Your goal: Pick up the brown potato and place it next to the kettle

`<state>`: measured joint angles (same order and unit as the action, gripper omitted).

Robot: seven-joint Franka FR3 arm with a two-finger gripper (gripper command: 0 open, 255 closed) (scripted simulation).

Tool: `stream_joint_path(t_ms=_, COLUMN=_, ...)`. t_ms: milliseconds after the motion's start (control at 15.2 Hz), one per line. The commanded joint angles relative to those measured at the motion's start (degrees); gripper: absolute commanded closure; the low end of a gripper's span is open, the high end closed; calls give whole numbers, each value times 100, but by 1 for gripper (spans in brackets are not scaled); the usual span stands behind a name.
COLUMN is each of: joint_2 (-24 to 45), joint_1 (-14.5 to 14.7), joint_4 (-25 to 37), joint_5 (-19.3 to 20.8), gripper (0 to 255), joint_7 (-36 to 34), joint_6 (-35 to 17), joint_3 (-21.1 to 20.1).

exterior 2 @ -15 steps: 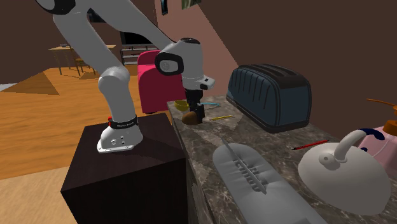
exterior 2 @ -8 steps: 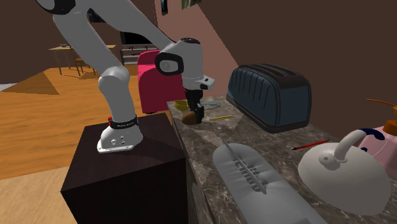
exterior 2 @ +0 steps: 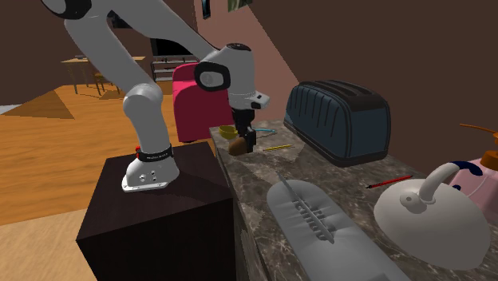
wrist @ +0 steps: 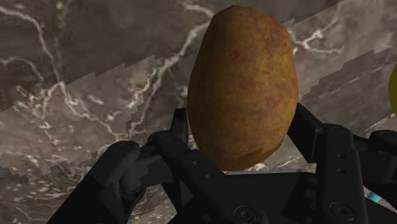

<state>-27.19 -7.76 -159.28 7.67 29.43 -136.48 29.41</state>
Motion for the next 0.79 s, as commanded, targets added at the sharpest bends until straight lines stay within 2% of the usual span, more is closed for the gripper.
stream_joint_path(t_ms=0, joint_2=-136, joint_1=-32, joint_4=64, joint_5=25, gripper=255, joint_7=-52, joint_6=200, joint_3=-63)
stream_joint_path(t_ms=726, joint_2=-730, joint_1=-126, joint_4=554, joint_5=49, gripper=255, joint_7=-237, joint_6=1270, joint_3=-345)
